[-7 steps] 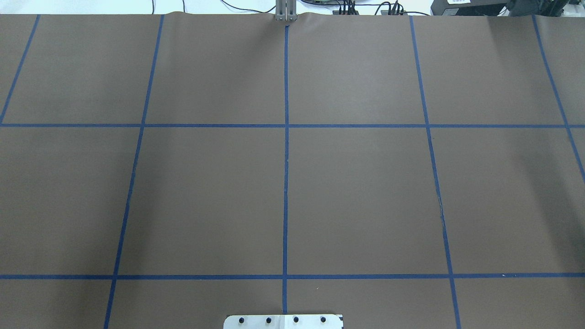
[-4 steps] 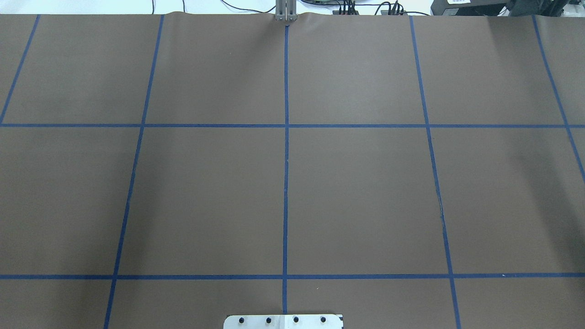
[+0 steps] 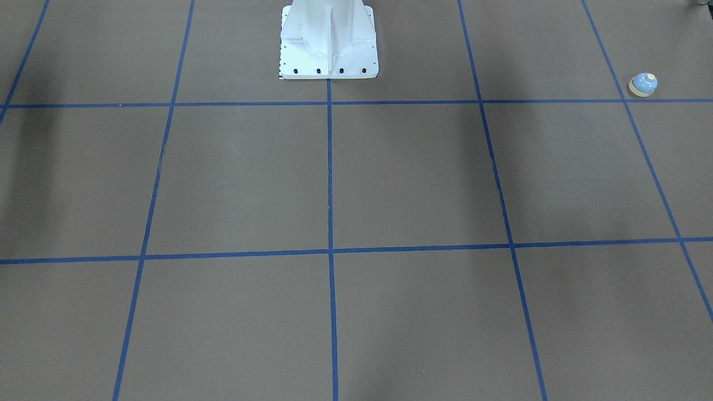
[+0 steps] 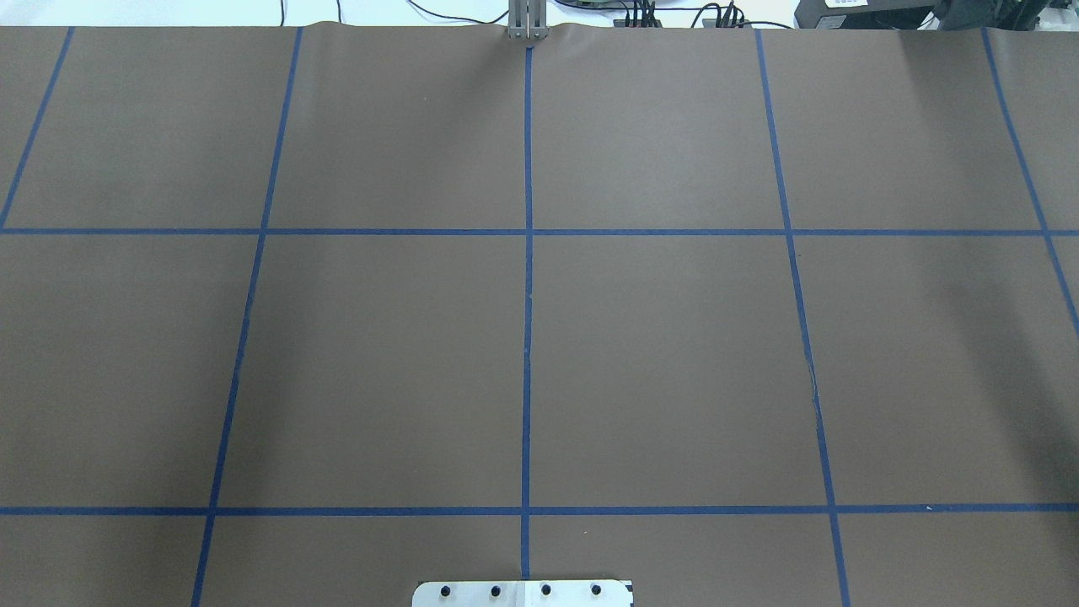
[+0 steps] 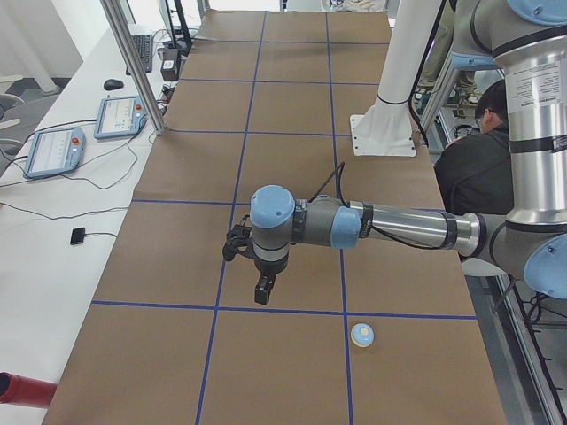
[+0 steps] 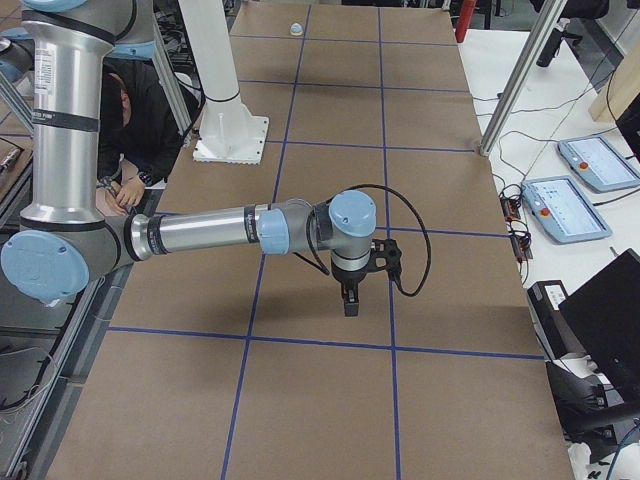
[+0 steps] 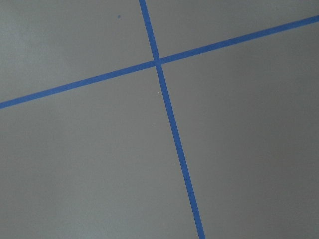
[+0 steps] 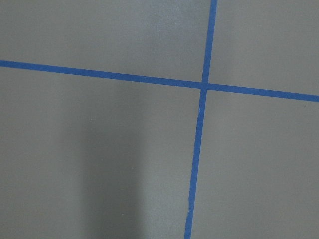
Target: Place and press bell with both arms
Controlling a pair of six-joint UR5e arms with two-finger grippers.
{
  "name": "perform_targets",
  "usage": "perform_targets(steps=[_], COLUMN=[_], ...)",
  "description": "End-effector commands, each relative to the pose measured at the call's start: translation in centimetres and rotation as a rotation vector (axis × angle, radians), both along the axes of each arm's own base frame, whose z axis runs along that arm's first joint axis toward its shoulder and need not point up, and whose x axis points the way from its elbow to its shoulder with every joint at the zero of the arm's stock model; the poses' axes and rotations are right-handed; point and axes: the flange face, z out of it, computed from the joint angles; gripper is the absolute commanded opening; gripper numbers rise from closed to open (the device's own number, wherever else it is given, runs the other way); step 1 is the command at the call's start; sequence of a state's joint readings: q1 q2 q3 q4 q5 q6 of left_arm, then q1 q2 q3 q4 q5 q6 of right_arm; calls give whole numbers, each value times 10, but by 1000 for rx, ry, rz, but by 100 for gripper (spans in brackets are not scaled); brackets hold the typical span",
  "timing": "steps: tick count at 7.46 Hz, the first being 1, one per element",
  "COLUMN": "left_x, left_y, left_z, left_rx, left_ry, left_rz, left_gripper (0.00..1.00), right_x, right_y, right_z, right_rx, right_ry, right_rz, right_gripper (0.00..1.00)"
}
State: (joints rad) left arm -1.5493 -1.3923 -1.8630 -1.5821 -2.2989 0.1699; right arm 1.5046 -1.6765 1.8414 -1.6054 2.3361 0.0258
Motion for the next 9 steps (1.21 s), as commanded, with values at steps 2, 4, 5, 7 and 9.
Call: perform_targets(steps=[2,4,5,7,9], left_x=[2,1,2,20,38], left_y=[-16,-17,-17,-19,-15], left_z=[-3,-5,-3,-2,21], left_rx=[40,49,37,32,-13], left_ry=[20,8,15,19,16], left_rz=[-3,-3,-5,35,78], left_gripper=[100,100,100,100,100], right_x=[1,0,0,-3,-22], right_y=[-10,-12,-10,1,0], right_z=[-21,-27,-29,-22,-23], right_rx=[59,77,144,212,202], right_ry=[16,20,15,-2,-27], right_rz=[-8,-11,-10,-16,-50], right_gripper=[100,100,100,100,100])
